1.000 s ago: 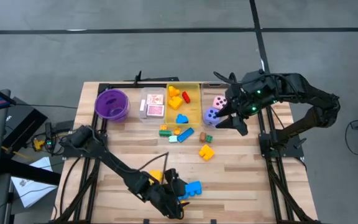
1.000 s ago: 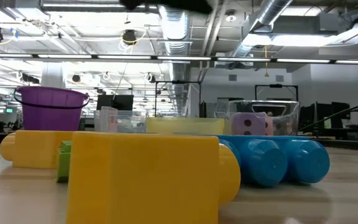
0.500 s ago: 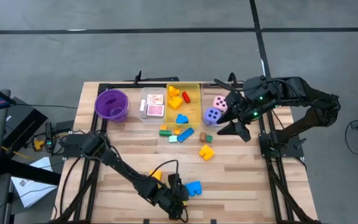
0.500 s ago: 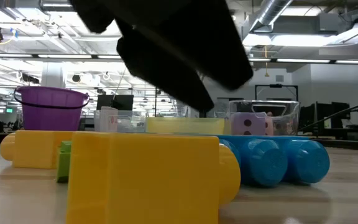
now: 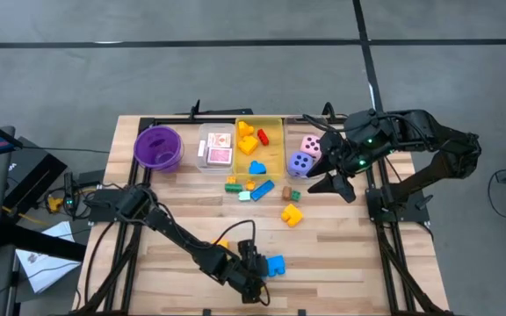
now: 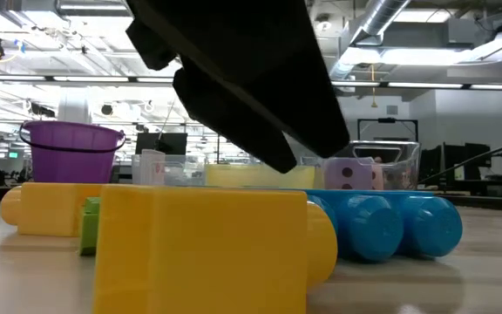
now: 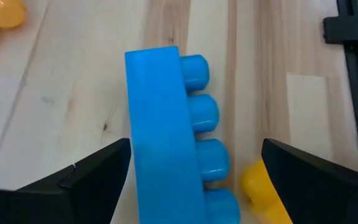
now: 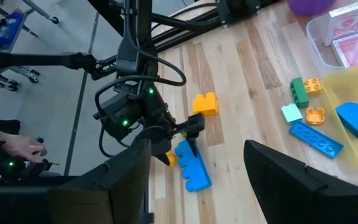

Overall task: Pick & Place Toys
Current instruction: Put the blue gamepiece into the yellow bin

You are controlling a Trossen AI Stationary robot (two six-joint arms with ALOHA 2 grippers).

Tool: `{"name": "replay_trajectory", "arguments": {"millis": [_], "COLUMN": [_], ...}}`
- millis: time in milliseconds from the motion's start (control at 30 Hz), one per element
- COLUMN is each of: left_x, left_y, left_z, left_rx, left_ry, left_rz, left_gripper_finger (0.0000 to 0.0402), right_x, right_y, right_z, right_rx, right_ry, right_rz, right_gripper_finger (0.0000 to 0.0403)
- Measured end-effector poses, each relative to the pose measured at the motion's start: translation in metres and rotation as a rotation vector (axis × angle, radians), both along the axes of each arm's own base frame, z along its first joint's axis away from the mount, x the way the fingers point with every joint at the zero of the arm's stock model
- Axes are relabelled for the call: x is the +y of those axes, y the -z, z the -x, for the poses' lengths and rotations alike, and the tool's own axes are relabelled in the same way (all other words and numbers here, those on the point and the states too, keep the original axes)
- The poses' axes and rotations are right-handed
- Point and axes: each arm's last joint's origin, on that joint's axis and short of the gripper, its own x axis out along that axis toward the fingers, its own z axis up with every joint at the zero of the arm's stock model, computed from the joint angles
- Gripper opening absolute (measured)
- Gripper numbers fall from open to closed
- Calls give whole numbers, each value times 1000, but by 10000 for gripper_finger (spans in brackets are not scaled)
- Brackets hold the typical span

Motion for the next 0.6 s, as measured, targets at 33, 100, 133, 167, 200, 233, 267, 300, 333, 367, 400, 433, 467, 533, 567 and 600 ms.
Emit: {"name": "replay_trajectory", "arguments": {"millis": [33, 100, 133, 167, 200, 233, 267, 300, 333, 367, 400, 433, 467, 533, 567, 600], "left_x": [0, -1, -2, -2, -2, -2, -1, -1, -1, -1, -1, -1, -1, -1, -1, -1], "left_y": [0, 0, 0, 1, 1, 2, 4, 4, 4, 4, 4, 4, 4, 4, 3, 3], "left_z": [0, 0, 1, 1, 1, 2, 2, 3, 3, 3, 3, 3, 2, 2, 2, 2], "left_rx": [1, 12, 18, 25, 30, 38, 43, 46, 49, 49, 48, 45, 37, 30, 26, 24], "left_ry": [2, 13, 20, 27, 28, 25, 23, 22, 22, 21, 21, 18, 13, 8, 5, -1], "left_rz": [9, 25, 33, 43, 56, 66, 65, 63, 61, 61, 62, 60, 57, 53, 56, 58], "left_gripper_finger": [360, 360, 360, 360, 360, 360, 360, 360, 360, 360, 360, 360, 360, 360, 360, 360], "right_x": [0, 0, 0, 0, 0, 0, 0, 0, 0, 0, 0, 0, 0, 0, 0, 0], "right_y": [0, 0, 0, 0, 0, 0, 0, 0, 0, 0, 0, 0, 0, 0, 0, 0], "right_z": [0, 0, 0, 0, 0, 0, 0, 0, 0, 0, 0, 0, 0, 0, 0, 0], "right_rx": [-1, -1, -1, -1, -1, -1, -1, -1, -1, -1, -1, -1, -1, 0, 0, 0], "right_ry": [-1, -2, -3, -3, -3, -3, -3, -3, -3, -3, -3, -3, -3, 0, -1, 0], "right_rz": [2, 2, 3, 4, 4, 4, 4, 4, 4, 4, 4, 4, 4, 0, 0, 0], "right_gripper_finger": [250, 250, 250, 250, 250, 250, 250, 250, 250, 250, 250, 250, 250, 250, 250, 250]}}
